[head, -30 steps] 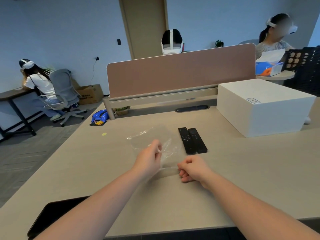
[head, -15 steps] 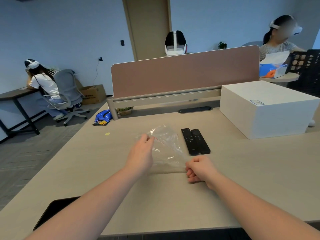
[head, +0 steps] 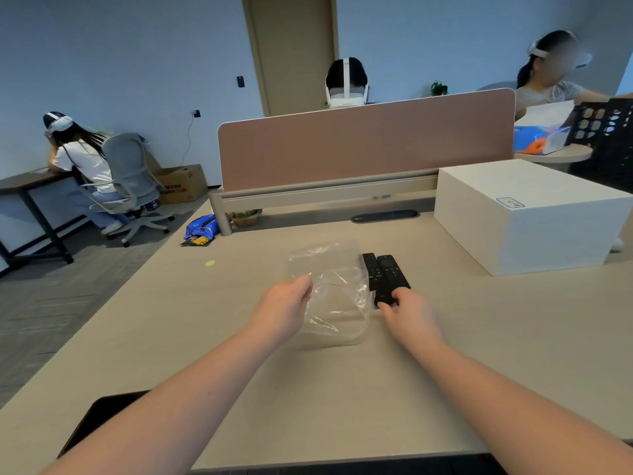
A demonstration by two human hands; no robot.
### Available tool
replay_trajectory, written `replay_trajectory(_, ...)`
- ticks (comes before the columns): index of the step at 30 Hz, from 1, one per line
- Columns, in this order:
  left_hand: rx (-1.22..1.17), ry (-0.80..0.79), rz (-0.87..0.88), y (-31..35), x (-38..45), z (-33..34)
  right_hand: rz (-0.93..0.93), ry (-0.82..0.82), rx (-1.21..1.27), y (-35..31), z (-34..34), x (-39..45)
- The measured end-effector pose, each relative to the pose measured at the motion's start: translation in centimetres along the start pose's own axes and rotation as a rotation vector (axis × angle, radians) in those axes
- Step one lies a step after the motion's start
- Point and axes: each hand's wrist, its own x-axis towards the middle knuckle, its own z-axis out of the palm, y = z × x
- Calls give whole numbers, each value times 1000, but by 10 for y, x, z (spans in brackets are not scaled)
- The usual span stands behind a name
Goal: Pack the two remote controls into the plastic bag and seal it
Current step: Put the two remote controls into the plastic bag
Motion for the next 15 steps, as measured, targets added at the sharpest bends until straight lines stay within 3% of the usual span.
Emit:
replay_trajectory(7,48,-91,-28,-1,1,8,-41,0,-281,-19,6,11)
replay_trajectory(15,77,-133,-32,-5,-1,4,-33,17,-332,-25,14,18)
